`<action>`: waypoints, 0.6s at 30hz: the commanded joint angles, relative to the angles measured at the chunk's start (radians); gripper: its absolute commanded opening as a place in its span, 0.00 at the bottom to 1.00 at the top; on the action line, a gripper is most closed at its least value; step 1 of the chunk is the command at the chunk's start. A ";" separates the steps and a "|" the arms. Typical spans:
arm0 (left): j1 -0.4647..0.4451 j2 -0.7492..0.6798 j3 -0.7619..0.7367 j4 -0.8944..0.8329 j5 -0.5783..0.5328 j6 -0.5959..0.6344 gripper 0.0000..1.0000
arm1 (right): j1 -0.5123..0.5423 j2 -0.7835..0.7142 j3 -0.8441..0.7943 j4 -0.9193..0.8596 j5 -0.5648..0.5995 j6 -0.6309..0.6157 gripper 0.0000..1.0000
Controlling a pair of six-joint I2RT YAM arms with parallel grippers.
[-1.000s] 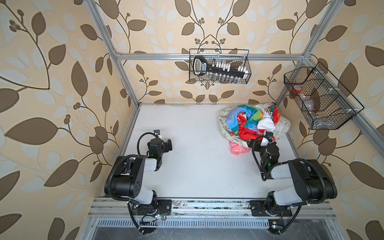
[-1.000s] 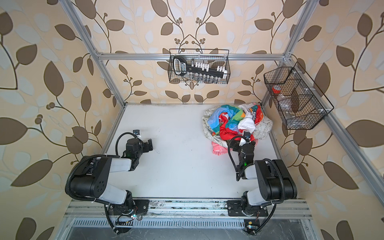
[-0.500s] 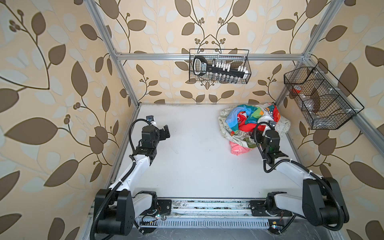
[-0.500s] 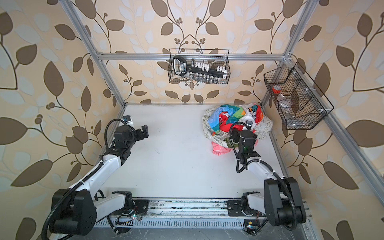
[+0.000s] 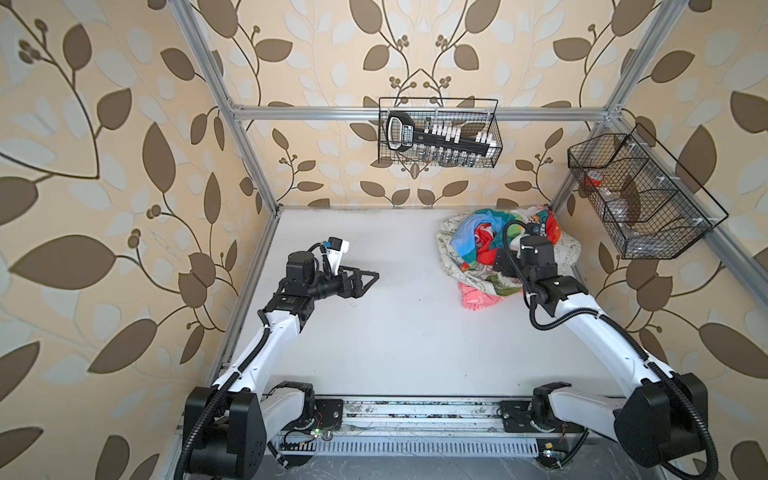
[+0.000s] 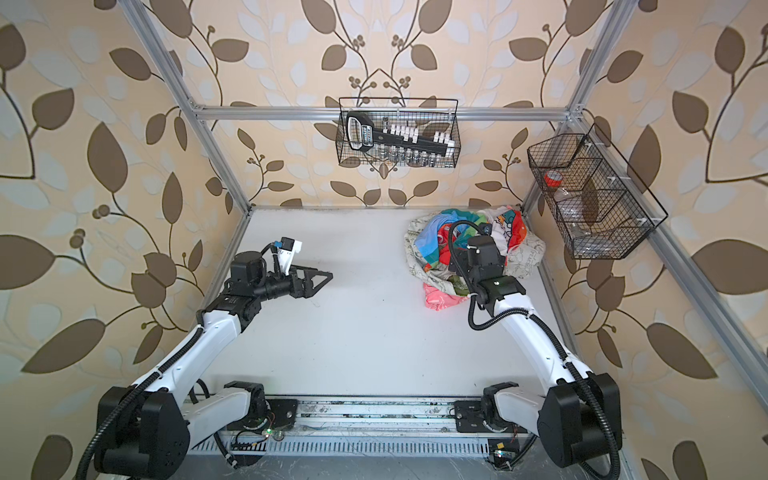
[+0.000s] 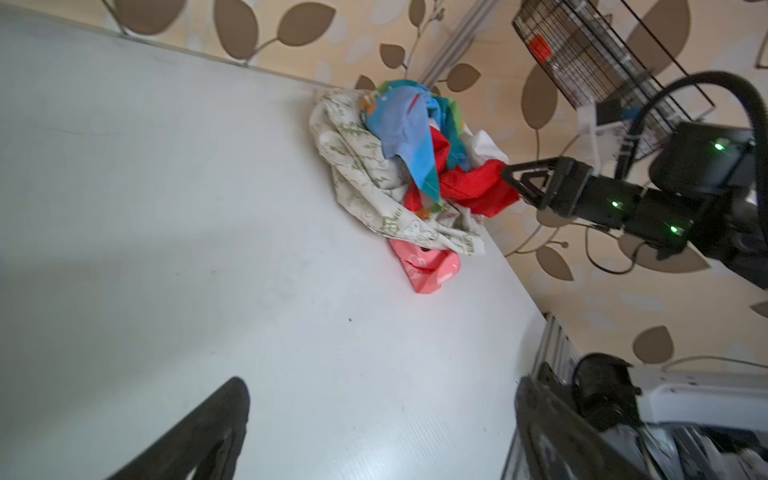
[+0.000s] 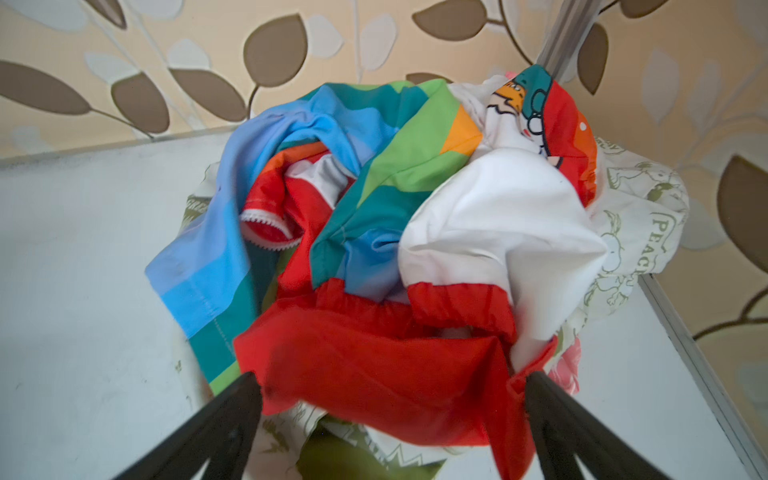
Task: Pick out a specific cloth from the pile
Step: 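Raise the left gripper open while the right gripper reaches toward the pile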
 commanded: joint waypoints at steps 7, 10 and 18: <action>-0.062 0.097 -0.008 0.029 0.239 0.109 0.99 | 0.171 0.073 0.071 -0.201 0.043 -0.017 1.00; -0.065 0.102 -0.007 0.028 0.242 0.117 0.99 | 0.210 0.124 0.093 -0.200 0.036 -0.019 1.00; -0.075 0.052 -0.023 0.014 0.246 0.152 0.99 | 0.296 0.332 0.167 -0.211 0.056 -0.034 0.94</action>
